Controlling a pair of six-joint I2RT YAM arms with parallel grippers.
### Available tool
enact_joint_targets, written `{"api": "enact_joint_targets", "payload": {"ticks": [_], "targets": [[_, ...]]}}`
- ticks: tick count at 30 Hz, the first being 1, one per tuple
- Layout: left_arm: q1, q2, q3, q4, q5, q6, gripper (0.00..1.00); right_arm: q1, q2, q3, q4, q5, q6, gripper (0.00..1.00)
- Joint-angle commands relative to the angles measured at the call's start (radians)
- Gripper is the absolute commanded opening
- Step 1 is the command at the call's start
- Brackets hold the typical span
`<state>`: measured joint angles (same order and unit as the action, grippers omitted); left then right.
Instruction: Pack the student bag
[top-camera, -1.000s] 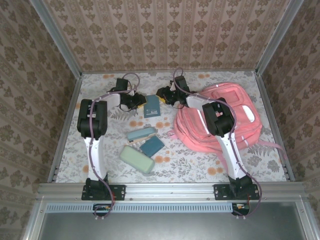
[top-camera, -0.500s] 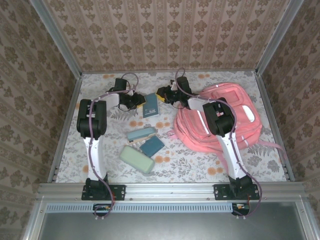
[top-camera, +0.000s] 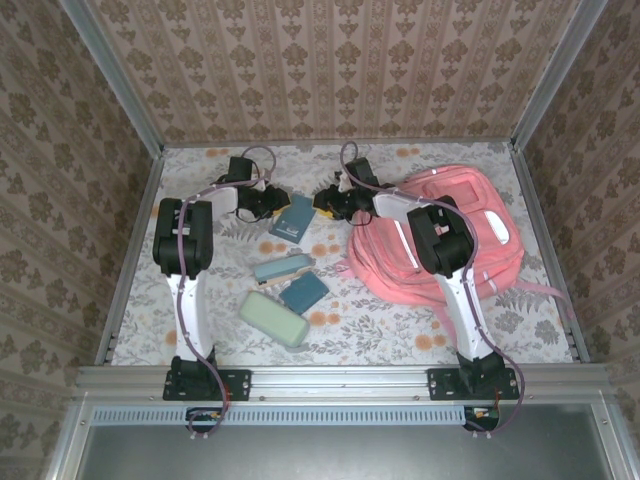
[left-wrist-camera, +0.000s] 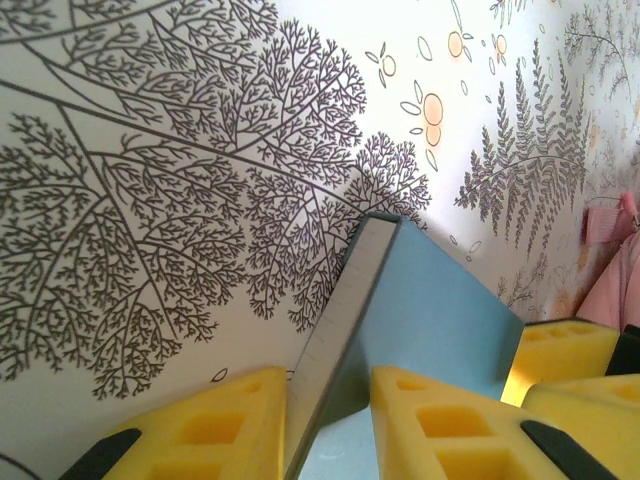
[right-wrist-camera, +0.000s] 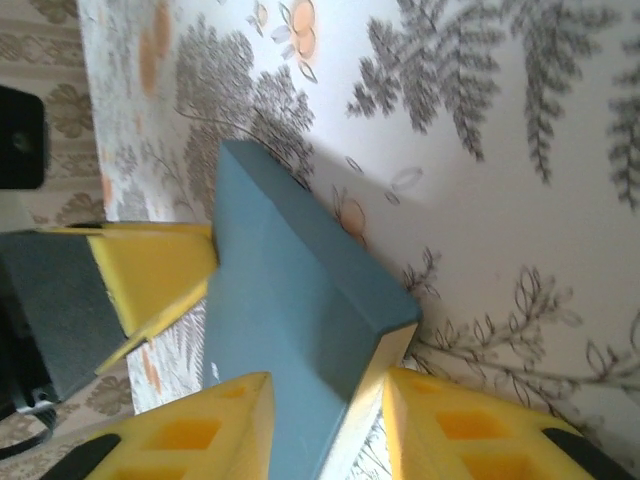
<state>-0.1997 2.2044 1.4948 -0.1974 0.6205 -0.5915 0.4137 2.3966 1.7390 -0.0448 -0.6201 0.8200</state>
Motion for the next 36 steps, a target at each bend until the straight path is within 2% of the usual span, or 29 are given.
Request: {"api": "enact_joint_targets", "payload": {"ticks": [1,7,17,20,22,23,24,25,28,29,32,36], "targets": [[-0.021,0.028,-0.028,0.015,0.016,-0.008,0.28,0.056,-0.039,0.049,-0.086,-0.006,-0.064,0.33],[-0.021,-0.001,-0.065,0.029,0.016,-0.012,0.28,0.057,-0.038,0.066,-0.125,0.064,-0.035,0.32],[-0.029,-0.070,-0.147,0.073,0.015,-0.037,0.27,0.056,-0.044,0.079,-0.076,0.077,0.040,0.06],[-0.017,-0.094,-0.162,0.073,0.011,-0.039,0.28,0.049,-0.065,0.073,-0.060,0.068,0.046,0.00],[-0.008,-0.111,-0.171,0.075,0.007,-0.040,0.30,0.044,-0.080,0.075,-0.064,0.071,0.035,0.00],[-0.004,-0.123,-0.176,0.076,0.004,-0.042,0.30,0.042,-0.083,0.079,-0.076,0.072,0.026,0.02],[0.001,-0.132,-0.181,0.076,0.003,-0.041,0.30,0.040,-0.083,0.089,-0.096,0.070,0.020,0.14],[0.006,-0.140,-0.184,0.074,0.002,-0.040,0.31,0.038,-0.083,0.096,-0.119,0.072,0.014,0.22],[0.017,-0.171,-0.202,0.061,-0.004,-0.035,0.32,0.039,-0.100,0.084,-0.159,0.077,0.000,0.38],[0.020,-0.185,-0.212,0.054,-0.005,-0.031,0.32,0.041,-0.113,0.064,-0.161,0.081,-0.002,0.40],[0.028,-0.229,-0.253,0.028,-0.016,-0.018,0.33,0.052,-0.158,-0.010,-0.153,0.101,-0.008,0.40],[0.030,-0.297,-0.352,0.033,-0.030,-0.019,0.40,0.077,-0.219,-0.126,-0.154,0.140,0.009,0.50]]}}
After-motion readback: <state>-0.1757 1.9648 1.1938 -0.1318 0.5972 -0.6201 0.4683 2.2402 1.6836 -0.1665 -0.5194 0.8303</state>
